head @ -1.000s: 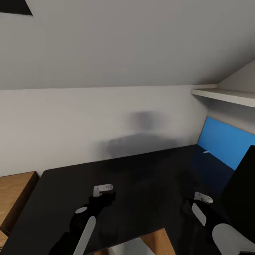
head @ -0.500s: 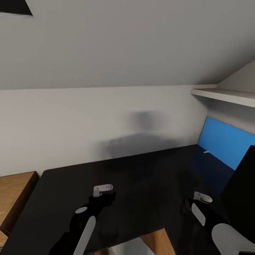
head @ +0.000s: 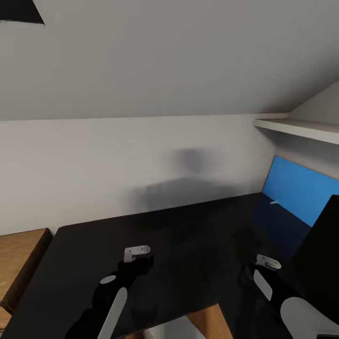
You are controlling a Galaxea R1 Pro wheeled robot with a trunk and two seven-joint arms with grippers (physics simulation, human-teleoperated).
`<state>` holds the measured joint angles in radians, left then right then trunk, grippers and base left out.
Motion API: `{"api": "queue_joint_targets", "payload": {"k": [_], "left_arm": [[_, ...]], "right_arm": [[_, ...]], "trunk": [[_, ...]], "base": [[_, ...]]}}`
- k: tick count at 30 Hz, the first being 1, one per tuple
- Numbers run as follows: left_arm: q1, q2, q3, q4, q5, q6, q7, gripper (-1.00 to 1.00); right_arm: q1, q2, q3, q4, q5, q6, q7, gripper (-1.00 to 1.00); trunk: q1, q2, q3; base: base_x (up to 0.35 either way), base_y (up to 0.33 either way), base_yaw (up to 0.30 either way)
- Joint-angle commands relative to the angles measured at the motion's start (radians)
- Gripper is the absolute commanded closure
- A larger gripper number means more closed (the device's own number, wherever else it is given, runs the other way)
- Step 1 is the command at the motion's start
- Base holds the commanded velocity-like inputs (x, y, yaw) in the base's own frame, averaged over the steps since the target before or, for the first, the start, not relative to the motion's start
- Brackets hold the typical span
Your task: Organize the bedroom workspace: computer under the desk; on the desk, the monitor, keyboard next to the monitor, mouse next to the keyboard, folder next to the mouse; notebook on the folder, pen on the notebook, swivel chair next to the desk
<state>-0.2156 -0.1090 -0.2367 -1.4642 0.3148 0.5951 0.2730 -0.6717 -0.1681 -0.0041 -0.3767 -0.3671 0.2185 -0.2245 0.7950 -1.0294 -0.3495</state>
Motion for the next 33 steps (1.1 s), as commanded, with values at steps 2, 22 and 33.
{"api": "queue_joint_targets", "payload": {"k": [2, 22, 33], "left_arm": [[-0.001, 0.000, -0.001, -0.001, 0.010, 0.003, 0.009, -1.00], [-0.001, 0.002, 0.000, -0.001, 0.010, 0.004, 0.009, -1.00], [-0.001, 0.023, 0.013, 0.001, 0.027, 0.005, 0.008, -1.00]], "right_arm": [[0.000, 0.003, 0.001, -0.005, -0.007, 0.004, 0.000, 1.00], [0.151, 0.126, 0.054, -0.524, -0.006, 0.036, -0.004, 1.00], [0.165, 0.132, 0.064, -0.539, -0.006, 0.035, -0.004, 1.00]], "trunk": [[-0.008, 0.013, 0.005], [-0.046, 0.083, 0.036], [-0.046, 0.083, 0.036]], "base": [[0.000, 0.000, 0.000], [0.000, 0.000, 0.000], [-0.182, 0.035, 0.215]]}}
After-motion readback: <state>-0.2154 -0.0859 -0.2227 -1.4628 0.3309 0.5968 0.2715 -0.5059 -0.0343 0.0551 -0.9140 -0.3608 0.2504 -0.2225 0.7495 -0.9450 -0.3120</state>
